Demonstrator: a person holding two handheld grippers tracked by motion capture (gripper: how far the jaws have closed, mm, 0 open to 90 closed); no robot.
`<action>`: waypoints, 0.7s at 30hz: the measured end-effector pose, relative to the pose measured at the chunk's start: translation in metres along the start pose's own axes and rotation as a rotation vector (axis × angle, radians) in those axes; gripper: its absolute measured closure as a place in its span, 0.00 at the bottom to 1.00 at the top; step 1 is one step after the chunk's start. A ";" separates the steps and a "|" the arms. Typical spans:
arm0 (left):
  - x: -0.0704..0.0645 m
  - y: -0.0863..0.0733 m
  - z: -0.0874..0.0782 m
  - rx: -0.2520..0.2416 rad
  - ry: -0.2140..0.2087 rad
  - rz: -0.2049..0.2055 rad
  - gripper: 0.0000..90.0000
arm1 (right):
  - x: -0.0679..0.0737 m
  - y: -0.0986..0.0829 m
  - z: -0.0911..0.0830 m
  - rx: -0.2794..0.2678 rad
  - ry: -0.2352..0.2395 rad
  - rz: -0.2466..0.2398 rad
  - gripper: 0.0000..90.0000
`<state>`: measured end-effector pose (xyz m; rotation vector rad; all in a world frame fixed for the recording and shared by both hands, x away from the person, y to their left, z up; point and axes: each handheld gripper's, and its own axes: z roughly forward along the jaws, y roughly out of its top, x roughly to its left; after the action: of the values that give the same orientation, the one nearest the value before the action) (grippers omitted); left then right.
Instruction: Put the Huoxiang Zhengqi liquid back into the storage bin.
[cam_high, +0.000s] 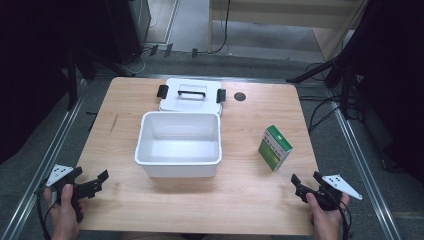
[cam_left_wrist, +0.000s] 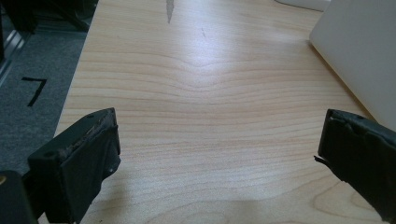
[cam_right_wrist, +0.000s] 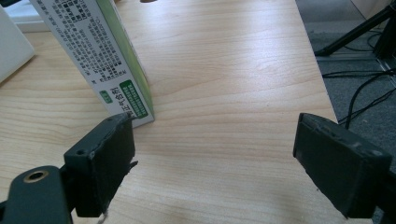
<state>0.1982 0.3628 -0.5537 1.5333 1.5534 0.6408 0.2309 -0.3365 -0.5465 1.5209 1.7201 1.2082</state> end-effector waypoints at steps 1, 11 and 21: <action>0.000 0.000 0.000 0.001 0.000 0.001 0.00 | 0.000 0.000 0.000 0.002 0.002 0.004 0.14; 0.000 0.000 0.000 0.001 -0.003 0.000 0.00 | 0.001 0.000 0.001 0.018 0.004 0.000 0.14; 0.000 0.000 0.000 0.004 -0.001 0.002 0.00 | 0.004 0.002 0.005 0.105 -0.001 -0.036 0.15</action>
<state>0.1979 0.3628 -0.5535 1.5388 1.5532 0.6381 0.2356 -0.3315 -0.5464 1.5431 1.8283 1.1142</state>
